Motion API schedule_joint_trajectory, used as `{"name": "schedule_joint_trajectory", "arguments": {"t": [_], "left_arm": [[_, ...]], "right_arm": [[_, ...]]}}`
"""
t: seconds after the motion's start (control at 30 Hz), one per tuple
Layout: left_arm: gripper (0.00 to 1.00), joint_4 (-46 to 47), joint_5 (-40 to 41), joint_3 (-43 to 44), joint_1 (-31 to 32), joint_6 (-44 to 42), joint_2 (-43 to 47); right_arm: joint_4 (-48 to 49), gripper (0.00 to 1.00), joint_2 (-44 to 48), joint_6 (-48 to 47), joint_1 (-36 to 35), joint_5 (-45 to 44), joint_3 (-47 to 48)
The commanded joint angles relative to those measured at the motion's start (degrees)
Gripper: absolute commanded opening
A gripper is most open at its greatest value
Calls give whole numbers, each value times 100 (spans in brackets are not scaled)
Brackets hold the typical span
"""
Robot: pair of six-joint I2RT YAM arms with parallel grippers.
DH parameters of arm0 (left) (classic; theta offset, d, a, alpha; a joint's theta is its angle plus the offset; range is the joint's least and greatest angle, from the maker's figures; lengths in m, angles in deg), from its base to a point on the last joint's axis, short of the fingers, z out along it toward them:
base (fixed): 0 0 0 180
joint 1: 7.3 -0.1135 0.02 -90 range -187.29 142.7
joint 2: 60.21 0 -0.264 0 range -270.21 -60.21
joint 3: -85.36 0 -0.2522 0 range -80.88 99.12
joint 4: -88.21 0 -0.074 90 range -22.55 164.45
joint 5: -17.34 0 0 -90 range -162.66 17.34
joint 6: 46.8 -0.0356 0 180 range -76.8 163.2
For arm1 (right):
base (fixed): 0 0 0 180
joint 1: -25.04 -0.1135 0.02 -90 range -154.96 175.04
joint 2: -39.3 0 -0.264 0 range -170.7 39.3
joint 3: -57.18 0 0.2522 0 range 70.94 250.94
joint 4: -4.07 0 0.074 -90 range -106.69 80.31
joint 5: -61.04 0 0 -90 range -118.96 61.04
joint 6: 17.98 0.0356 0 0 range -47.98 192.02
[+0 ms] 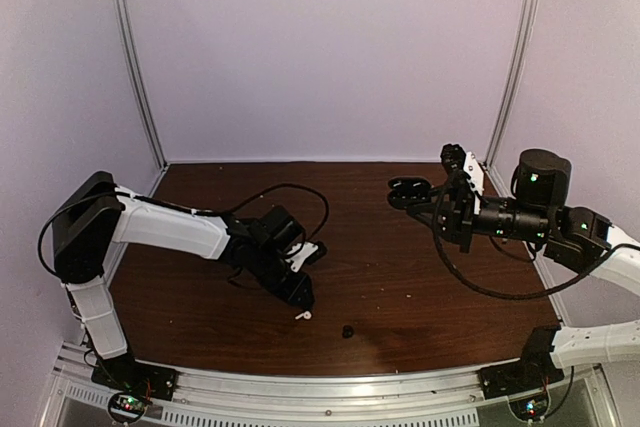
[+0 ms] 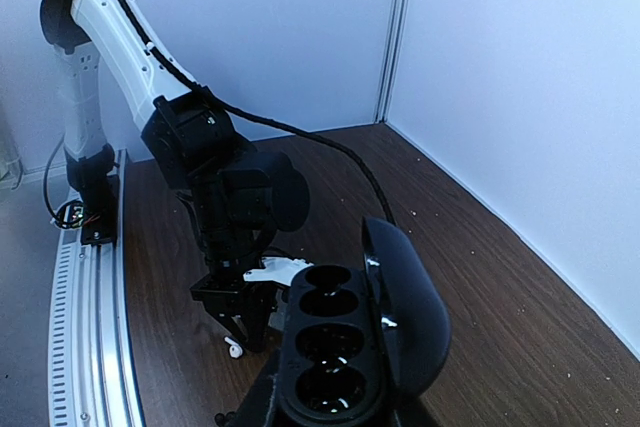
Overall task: Insert the wireless bluetooth earbuds into the charging case
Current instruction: Pick up the left earbud.
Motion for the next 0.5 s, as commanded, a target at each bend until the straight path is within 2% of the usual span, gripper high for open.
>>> {"name": "schedule_joint_trajectory", "arguments": {"t": [0.0,0.47], "left_arm": [[24,-251,302,50,27,47,-83],[24,-487,617,139,26,56,-111]], "right_arm": [[27,0,14,-6,-35,-64,-31],[67,0,18,1,-37,-81,-48]]}}
